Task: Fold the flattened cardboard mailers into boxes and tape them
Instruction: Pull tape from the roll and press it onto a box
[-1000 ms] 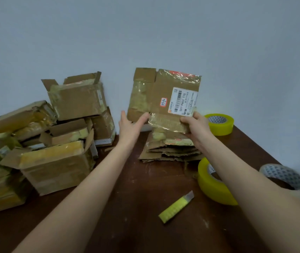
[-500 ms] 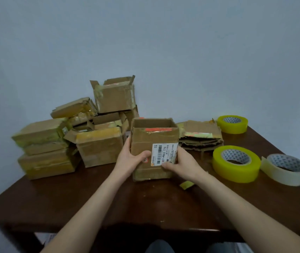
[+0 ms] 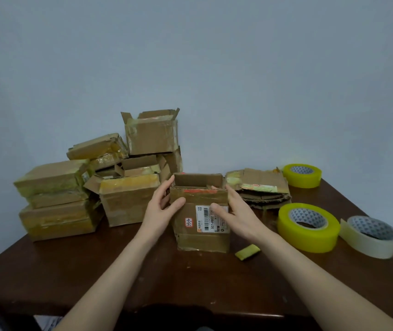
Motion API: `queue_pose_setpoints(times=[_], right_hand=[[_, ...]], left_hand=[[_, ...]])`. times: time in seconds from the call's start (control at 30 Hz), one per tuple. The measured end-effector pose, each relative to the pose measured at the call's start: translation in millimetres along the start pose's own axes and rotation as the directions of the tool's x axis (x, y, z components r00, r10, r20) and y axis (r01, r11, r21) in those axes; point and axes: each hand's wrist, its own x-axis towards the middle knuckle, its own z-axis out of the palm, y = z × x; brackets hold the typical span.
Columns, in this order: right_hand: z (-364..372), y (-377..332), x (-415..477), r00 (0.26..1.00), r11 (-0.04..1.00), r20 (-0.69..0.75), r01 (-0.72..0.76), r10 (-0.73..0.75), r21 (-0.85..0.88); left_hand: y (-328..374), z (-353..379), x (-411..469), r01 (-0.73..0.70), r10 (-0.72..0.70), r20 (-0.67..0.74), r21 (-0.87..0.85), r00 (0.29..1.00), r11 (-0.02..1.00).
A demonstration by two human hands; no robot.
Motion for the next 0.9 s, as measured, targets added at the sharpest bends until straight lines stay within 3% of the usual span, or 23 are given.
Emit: queue_pose_setpoints(times=[0.23,0.3,0.43,0.6,0.73,0.9], right_hand=[[-12.4,0.5,1.9,0.997,0.994,0.047,0.050,-0.055,0.102],[-14.7,1.5,3.1,0.996,0.995,0.065,0.049,-0.054,0.083],[-9.1,0.7,6.1,0.999,1.000,0.049,0.014,-0.014,0.011],[-8.2,-8.9,6.1,0.997,0.984,-0.076,-0.003,0.017,0.180],[-19.1,-10.4,12.3,0.995,0.981,-0.073,-0.046,0.061,0.189],[-23.4,-11.7,21.6,1.000,0.983,0.001,-0.024,0.025,0.184]], left_hand=[[10.6,12.6,9.0,-0.073,0.069,0.054,0.087,0.996,0.994],[18.8,12.0,17.0,-0.116,0.110,0.036,0.259,0.993,0.959],[27.3,2.8,24.6,-0.169,0.153,0.077,0.584,0.985,0.794],[24.9,-7.3,11.2,-0.236,0.295,-0.024,0.542,0.955,0.807],[20.7,-3.9,2.2,-0.375,0.411,0.049,0.519,0.910,0.768],[24.9,-2.0,9.4,-0.195,0.169,0.096,0.464,0.981,0.864]])
